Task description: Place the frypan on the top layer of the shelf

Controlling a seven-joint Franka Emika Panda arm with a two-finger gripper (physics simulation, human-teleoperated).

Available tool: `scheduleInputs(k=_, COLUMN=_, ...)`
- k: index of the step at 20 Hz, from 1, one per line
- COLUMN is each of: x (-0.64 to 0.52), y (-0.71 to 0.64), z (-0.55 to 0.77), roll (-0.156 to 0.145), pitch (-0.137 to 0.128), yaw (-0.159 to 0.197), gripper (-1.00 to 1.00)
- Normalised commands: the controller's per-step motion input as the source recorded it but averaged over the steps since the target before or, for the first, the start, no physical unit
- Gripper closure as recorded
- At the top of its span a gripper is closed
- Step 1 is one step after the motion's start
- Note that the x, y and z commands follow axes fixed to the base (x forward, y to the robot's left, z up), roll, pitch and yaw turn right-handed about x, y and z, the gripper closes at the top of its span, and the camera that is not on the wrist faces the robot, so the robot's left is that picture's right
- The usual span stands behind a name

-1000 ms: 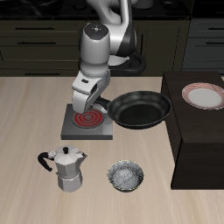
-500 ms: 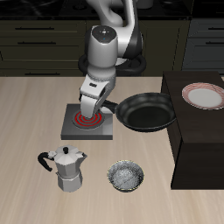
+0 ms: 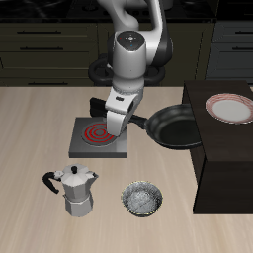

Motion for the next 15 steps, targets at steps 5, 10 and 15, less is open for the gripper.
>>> scheduleInputs(k=5, x=0.0, y=0.4, z=-0.01, roll=0.055, pitch=0.008, yaw=-0.002, gripper=1.0)
scheduleInputs(k=10, x=0.01, y=0.22, z=-0.02, roll=0.034, pitch=0.006, yaw=0.002, gripper=1.0)
scheduleInputs(k=15, x=-0.01, y=0.27, z=0.04, roll=0.037, pitch=-0.002, yaw=-0.003, gripper=1.0)
